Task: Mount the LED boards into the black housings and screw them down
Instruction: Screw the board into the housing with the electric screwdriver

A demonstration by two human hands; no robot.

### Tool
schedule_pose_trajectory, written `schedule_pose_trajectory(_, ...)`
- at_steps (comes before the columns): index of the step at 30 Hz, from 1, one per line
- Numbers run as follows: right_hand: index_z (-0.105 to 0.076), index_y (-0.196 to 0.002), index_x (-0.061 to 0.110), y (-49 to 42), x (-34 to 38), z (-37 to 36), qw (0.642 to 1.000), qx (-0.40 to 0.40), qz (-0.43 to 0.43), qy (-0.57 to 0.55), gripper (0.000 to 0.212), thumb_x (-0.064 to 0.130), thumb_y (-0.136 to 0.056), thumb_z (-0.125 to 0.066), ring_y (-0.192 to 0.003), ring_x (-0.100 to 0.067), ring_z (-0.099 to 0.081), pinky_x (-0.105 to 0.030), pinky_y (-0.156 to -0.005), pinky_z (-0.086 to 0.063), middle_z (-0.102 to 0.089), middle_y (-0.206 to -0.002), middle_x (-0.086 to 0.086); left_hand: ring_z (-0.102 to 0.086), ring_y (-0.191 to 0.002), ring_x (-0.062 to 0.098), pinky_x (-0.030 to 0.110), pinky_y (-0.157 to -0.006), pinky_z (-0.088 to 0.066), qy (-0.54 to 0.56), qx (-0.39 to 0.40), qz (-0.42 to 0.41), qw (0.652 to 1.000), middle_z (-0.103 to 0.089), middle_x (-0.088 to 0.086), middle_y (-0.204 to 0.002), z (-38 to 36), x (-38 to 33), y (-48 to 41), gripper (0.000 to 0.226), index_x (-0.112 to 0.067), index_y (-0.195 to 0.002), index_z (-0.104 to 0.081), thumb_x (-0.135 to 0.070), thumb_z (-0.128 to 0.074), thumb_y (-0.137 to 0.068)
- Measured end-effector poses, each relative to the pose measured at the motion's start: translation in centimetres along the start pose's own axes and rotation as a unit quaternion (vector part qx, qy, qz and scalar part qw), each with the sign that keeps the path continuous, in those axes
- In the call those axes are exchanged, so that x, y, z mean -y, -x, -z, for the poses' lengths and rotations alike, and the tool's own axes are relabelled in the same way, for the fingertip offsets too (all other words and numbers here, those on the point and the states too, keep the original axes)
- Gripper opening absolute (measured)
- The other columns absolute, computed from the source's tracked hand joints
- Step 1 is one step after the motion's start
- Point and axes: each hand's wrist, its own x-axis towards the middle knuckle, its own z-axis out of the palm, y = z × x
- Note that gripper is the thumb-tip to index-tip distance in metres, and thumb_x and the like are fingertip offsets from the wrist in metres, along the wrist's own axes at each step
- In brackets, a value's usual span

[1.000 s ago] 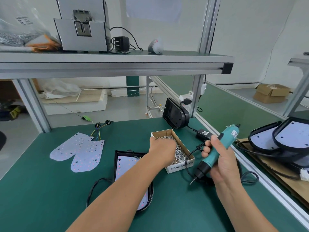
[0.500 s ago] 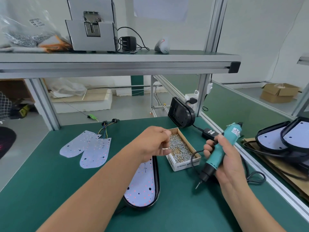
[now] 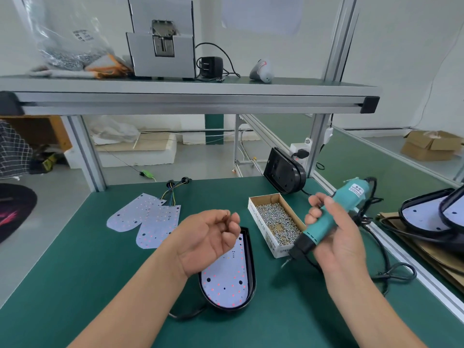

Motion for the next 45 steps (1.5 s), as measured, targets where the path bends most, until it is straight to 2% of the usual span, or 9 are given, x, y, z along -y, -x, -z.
schedule_pose_trajectory(5, -0.058, -0.112, 0.006, -0.5, -1.4, -3.6, 0.998, -0.008, -0.002, -0.058, 0.026, 0.01, -0.092, -0.075, -0.08, -0.018, -0.068, -0.029, -0.073, -0.06, -0.07, -0.097, -0.014, -0.057, -0.067, 0.014, 0.017, -0.047, -0.044, -0.012, -0.007, -0.025, 1.0, -0.067, 0.013, -0.093, 0.8, 0.2, 1.0, 0.006, -0.002, -0.1, -0.06, -0.001, -0.054, -0.103)
schedule_pose_trajectory(12, -0.057, -0.112, 0.007, -1.2, -2.8, -6.7, 0.994, -0.027, -0.005, -0.106, 0.024, 0.01, -0.095, -0.073, -0.078, -0.018, -0.066, -0.027, -0.069, -0.059, -0.069, -0.095, -0.013, -0.056, -0.069, 0.016, 0.018, -0.048, -0.044, -0.031, -0.006, -0.04, 0.999, -0.068, 0.016, -0.095, 1.4, 0.7, 1.7, 0.01, 0.0, -0.11, -0.06, 0.0, -0.052, -0.104)
schedule_pose_trajectory(17, -0.059, -0.113, 0.009, -0.6, -3.7, -6.1, 0.991, -0.046, -0.006, -0.125, 0.025, 0.019, -0.096, -0.075, -0.083, -0.023, -0.071, -0.033, -0.077, -0.061, -0.072, -0.096, -0.014, -0.048, -0.068, 0.013, 0.016, -0.047, -0.037, -0.082, 0.018, -0.065, 0.994, -0.062, 0.009, -0.088, 1.3, 1.3, 1.9, 0.013, -0.004, -0.101, -0.067, -0.012, -0.068, -0.092)
schedule_pose_trajectory(19, -0.062, -0.108, 0.013, -0.5, -3.7, -6.0, 0.993, -0.048, -0.006, -0.109, 0.021, 0.024, -0.095, -0.075, -0.078, -0.022, -0.07, -0.034, -0.074, -0.06, -0.071, -0.091, -0.01, -0.046, -0.067, 0.011, 0.016, -0.047, -0.035, -0.1, 0.02, -0.074, 0.992, -0.061, 0.008, -0.086, 1.2, 1.6, 1.8, 0.01, -0.006, -0.096, -0.07, -0.014, -0.071, -0.089)
schedule_pose_trajectory(24, -0.058, -0.109, 0.017, -0.7, -3.3, -5.7, 0.996, -0.005, -0.008, -0.093, 0.024, 0.023, -0.093, -0.075, -0.06, -0.011, -0.049, -0.025, -0.058, -0.047, -0.058, -0.08, -0.002, -0.046, -0.063, 0.012, 0.017, -0.046, -0.034, -0.116, 0.004, -0.08, 0.99, -0.064, 0.01, -0.084, 1.2, 2.3, 1.8, 0.012, -0.008, -0.091, -0.08, -0.007, -0.077, -0.08)
schedule_pose_trajectory(28, -0.06, -0.125, 0.01, -0.5, -3.3, -5.7, 0.993, 0.043, -0.004, -0.107, 0.031, 0.017, -0.097, -0.071, -0.068, -0.013, -0.052, -0.027, -0.069, -0.05, -0.057, -0.087, -0.003, -0.047, -0.061, 0.012, 0.017, -0.046, -0.035, -0.116, -0.012, -0.077, 0.99, -0.067, 0.013, -0.088, 1.5, 2.5, 1.7, 0.016, -0.005, -0.093, -0.081, -0.001, -0.077, -0.078)
schedule_pose_trajectory(34, -0.059, -0.104, 0.016, -0.3, -3.5, -6.3, 0.989, 0.056, 0.004, -0.136, 0.011, 0.015, -0.099, -0.069, -0.071, -0.013, -0.054, -0.029, -0.073, -0.051, -0.057, -0.088, -0.002, -0.047, -0.06, 0.011, 0.017, -0.045, -0.036, -0.143, -0.014, -0.086, 0.986, -0.069, 0.012, -0.088, 1.7, 2.8, 1.8, 0.012, -0.009, -0.088, -0.083, -0.008, -0.079, -0.076)
schedule_pose_trajectory(39, -0.059, -0.102, 0.016, 0.0, -3.7, -6.3, 0.989, 0.056, 0.004, -0.136, 0.008, 0.013, -0.1, -0.066, -0.071, -0.013, -0.053, -0.029, -0.072, -0.051, -0.057, -0.087, -0.002, -0.048, -0.059, 0.01, 0.017, -0.045, -0.036, -0.142, -0.025, -0.091, 0.985, -0.068, 0.01, -0.085, 2.0, 2.9, 1.7, 0.012, -0.009, -0.087, -0.085, -0.011, -0.079, -0.078)
schedule_pose_trajectory(45, -0.057, -0.104, 0.016, 0.2, -4.2, -6.5, 0.991, 0.068, 0.012, -0.115, 0.008, 0.012, -0.101, -0.063, -0.07, -0.013, -0.052, -0.029, -0.072, -0.051, -0.056, -0.087, -0.002, -0.048, -0.06, 0.01, 0.017, -0.046, -0.038, -0.13, -0.037, -0.086, 0.987, -0.071, 0.011, -0.088, 2.1, 3.0, 1.4, 0.021, -0.003, -0.101, -0.083, -0.008, -0.075, -0.082)
